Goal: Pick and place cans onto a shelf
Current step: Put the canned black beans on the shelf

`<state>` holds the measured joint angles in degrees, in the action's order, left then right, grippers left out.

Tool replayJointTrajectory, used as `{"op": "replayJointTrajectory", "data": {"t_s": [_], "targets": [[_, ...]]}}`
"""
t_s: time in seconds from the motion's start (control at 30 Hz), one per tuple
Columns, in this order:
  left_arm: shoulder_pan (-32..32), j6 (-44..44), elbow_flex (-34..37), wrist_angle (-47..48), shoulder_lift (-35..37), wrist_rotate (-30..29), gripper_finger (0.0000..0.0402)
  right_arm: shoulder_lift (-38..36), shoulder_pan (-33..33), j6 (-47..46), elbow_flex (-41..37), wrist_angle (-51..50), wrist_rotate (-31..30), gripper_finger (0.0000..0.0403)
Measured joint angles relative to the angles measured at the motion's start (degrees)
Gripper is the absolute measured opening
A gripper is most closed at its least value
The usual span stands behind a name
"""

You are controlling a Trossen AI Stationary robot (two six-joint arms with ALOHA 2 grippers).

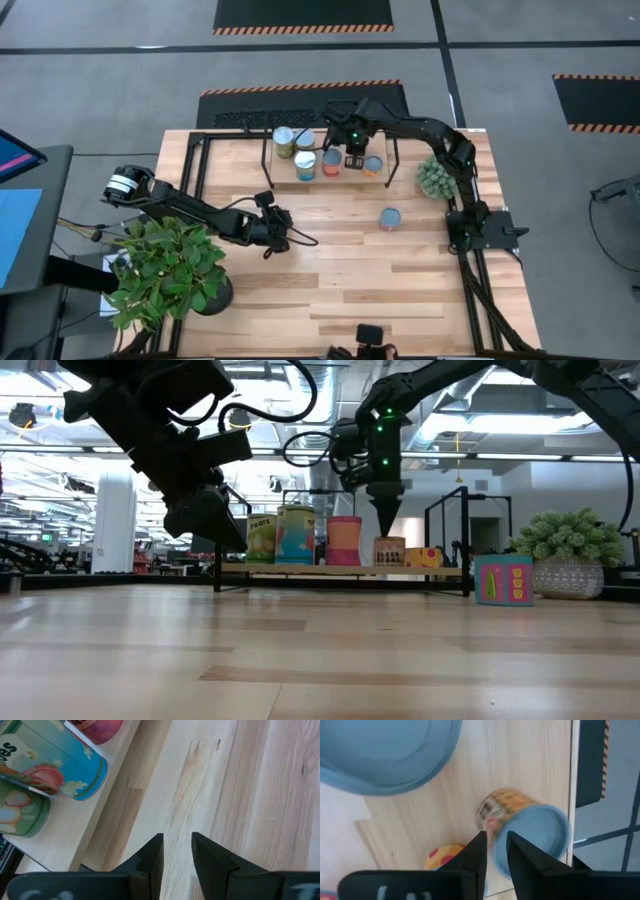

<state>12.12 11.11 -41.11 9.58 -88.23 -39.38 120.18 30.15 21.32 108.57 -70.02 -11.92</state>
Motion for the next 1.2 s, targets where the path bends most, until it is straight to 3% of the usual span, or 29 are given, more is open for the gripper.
{"op": "replayJointTrajectory", "data": {"t_s": [0.37, 0.57, 0.73, 0.97, 1.2], "targets": [[0.00, 0.10, 0.00, 0.02, 0.00, 0.00, 0.0093, -5.95, -2.66, -1.07, 0.02, -4.36, 0.36, 0.0108], [0.00, 0.17, 0.00, 0.04, 0.00, -0.02, 0.0093, -11.13, -5.32, -2.91, -0.22, -12.26, 11.59, 0.0108], [0.00, 0.20, 0.00, 0.15, 0.00, 0.10, 0.0093, -12.83, -5.40, -2.38, -2.48, -9.44, 10.56, 0.0107], [0.00, 0.70, 0.00, 0.63, 0.00, 0.76, 0.0093, -12.79, -0.37, 1.42, -10.28, -3.91, 10.07, 0.0107], [0.00, 0.74, 0.00, 0.61, 0.00, 0.07, 0.0093, -12.79, 5.17, 3.83, -13.28, 3.75, 9.90, 0.0107]]}}
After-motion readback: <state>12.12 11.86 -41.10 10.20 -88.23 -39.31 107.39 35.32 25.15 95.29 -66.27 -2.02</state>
